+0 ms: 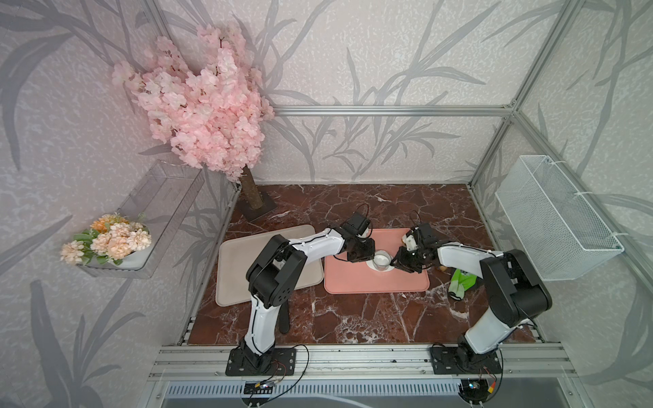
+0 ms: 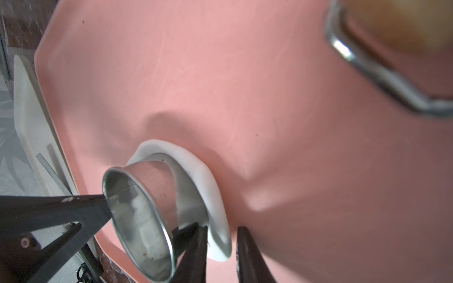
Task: Roll out the dumpling wrappers from the dough
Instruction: Remove the dumpling wrapper from the work surface.
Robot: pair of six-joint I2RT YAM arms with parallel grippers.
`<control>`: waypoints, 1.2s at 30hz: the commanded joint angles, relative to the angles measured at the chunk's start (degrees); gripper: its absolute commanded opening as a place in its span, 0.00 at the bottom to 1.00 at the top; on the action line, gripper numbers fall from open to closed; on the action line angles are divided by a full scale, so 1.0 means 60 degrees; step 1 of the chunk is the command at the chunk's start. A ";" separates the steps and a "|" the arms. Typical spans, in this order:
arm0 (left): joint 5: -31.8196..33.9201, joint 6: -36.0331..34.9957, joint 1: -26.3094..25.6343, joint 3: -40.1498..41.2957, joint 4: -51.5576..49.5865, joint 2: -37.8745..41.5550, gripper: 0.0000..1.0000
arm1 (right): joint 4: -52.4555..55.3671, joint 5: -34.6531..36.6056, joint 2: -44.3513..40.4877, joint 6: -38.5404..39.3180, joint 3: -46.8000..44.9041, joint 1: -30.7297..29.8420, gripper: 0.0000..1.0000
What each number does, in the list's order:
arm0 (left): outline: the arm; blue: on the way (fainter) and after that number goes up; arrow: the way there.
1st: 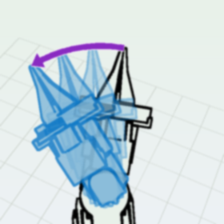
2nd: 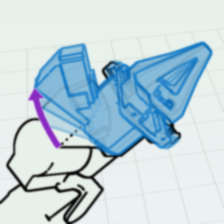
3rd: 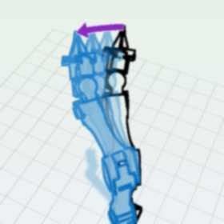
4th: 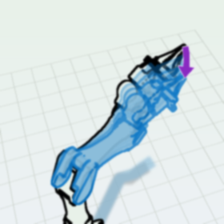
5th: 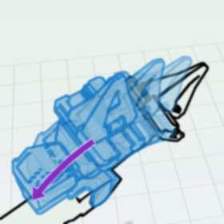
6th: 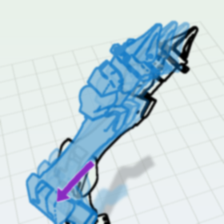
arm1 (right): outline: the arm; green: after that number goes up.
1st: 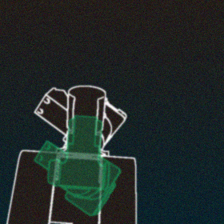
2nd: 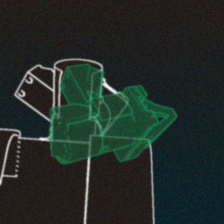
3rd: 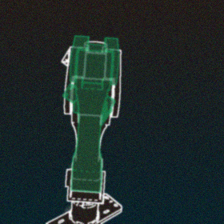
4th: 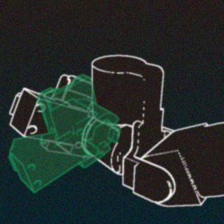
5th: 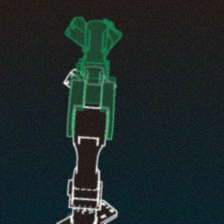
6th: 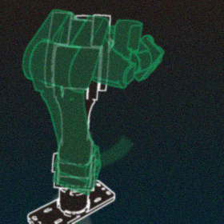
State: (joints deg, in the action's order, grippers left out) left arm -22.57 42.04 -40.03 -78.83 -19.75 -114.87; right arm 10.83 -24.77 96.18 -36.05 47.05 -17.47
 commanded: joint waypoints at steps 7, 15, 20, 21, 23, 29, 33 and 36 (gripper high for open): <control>0.0348 -0.0166 -0.0110 0.0071 -0.0766 -0.0569 0.00 | -0.1160 -0.0331 0.0186 -0.0462 -0.0486 0.0029 0.14; 0.0461 -0.0210 -0.0115 0.0037 -0.0898 -0.0590 0.00 | -0.1276 -0.0345 -0.0256 -0.0606 -0.0704 0.0249 0.06; 0.0505 -0.0225 -0.0110 0.0042 -0.0942 -0.0630 0.00 | -0.1366 -0.0410 -0.0514 -0.0612 -0.0802 0.0334 0.05; 0.0508 -0.0220 -0.0111 0.0042 -0.0942 -0.0639 0.00 | -0.1373 -0.0417 -0.0533 -0.0612 -0.0824 0.0349 0.05; 0.0498 -0.0211 -0.0119 0.0025 -0.0947 -0.0633 0.00 | -0.1422 -0.0441 -0.0568 -0.0612 -0.0853 0.0352 0.05; 0.0523 -0.0214 -0.0112 0.0027 -0.0946 -0.0634 0.00 | -0.1590 -0.0532 -0.0821 -0.0656 -0.1064 0.0364 0.05; 0.0502 -0.0210 -0.0111 0.0023 -0.0942 -0.0667 0.00 | -0.1716 -0.0571 -0.1035 -0.0643 -0.1194 0.0364 0.05; 0.0496 -0.0210 -0.0114 0.0027 -0.0949 -0.0700 0.00 | -0.1804 -0.0601 -0.1146 -0.0655 -0.1262 0.0365 0.05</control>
State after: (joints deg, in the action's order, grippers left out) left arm -22.35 42.00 -40.05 -79.48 -20.36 -115.22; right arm 1.26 -27.70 91.24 -39.64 40.29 -15.57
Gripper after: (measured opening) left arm 0.042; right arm 0.053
